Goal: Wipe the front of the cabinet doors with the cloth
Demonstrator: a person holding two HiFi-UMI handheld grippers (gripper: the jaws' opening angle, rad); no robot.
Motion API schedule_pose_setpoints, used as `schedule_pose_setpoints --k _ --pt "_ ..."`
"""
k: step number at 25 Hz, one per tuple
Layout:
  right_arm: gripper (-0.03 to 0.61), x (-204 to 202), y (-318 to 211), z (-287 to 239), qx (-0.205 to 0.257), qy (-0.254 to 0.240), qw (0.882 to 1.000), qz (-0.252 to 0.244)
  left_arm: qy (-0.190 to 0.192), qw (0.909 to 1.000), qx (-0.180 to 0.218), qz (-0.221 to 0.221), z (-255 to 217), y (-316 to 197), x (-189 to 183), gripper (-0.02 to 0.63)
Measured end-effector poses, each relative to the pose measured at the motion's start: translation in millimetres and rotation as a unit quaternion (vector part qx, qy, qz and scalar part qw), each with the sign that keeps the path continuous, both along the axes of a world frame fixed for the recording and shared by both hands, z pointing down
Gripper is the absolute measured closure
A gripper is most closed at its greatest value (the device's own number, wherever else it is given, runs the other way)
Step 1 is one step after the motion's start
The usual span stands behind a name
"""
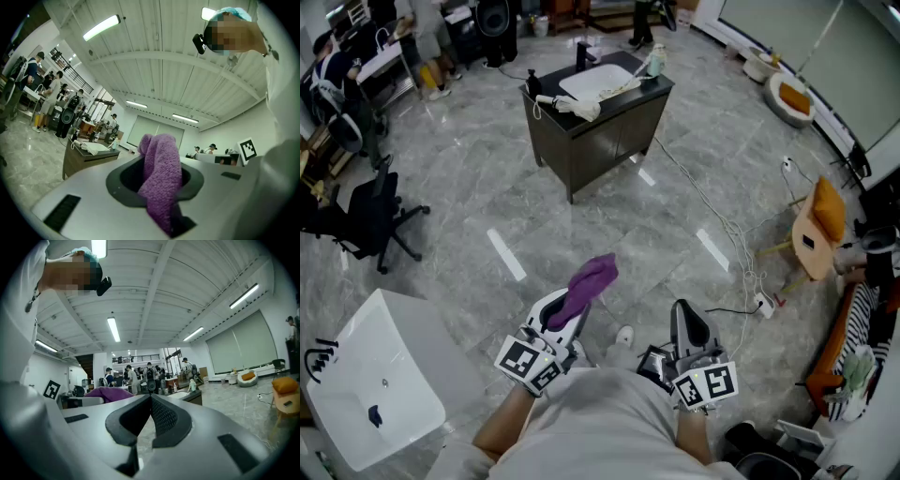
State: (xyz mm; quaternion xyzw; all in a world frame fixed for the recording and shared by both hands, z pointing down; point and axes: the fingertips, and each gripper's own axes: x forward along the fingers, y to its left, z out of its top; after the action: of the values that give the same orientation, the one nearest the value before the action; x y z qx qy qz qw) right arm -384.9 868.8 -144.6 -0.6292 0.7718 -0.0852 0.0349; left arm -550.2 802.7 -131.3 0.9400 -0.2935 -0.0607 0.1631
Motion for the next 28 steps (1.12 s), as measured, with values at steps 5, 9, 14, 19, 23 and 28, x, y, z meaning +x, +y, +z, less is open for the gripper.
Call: schedule_pose_setpoints --k 5,9,14,19,23,28 --pt "0.554 46.0 21.7 11.5 -0.009 -0.012 1.0 0.018 -0.004 1.0 0.006 0.003 -1.7 17.0 33.2 0.526" --pt "0.554 74.1 32.4 8.9 -0.001 -0.021 1.0 0.005 -0.014 0.9997 0.002 -0.019 -1.7 30.8 57.4 0.526" --pt "0.554 113.2 69.7 5.7 0.004 -0.009 0.999 -0.031 -0.014 0.9987 -0.005 -0.048 -3.2 74.7 102.0 0.526" --pt "0.554 168.7 114.3 12.1 -0.002 -0.015 0.999 -0.031 -0.013 0.9982 -0.002 -0.059 -4.8 120.8 152.3 0.526" --pt "0.554 197.6 135.1 14.3 0.001 -0.031 0.999 -0.026 -0.015 0.9978 -0.001 -0.064 -7.7 134.7 175.1 0.526" --pt "0.552 214.5 144.9 17.2 0.007 -0.037 0.999 -0.01 -0.023 0.9982 0.007 -0.056 -7.1 128.6 189.8 0.526"
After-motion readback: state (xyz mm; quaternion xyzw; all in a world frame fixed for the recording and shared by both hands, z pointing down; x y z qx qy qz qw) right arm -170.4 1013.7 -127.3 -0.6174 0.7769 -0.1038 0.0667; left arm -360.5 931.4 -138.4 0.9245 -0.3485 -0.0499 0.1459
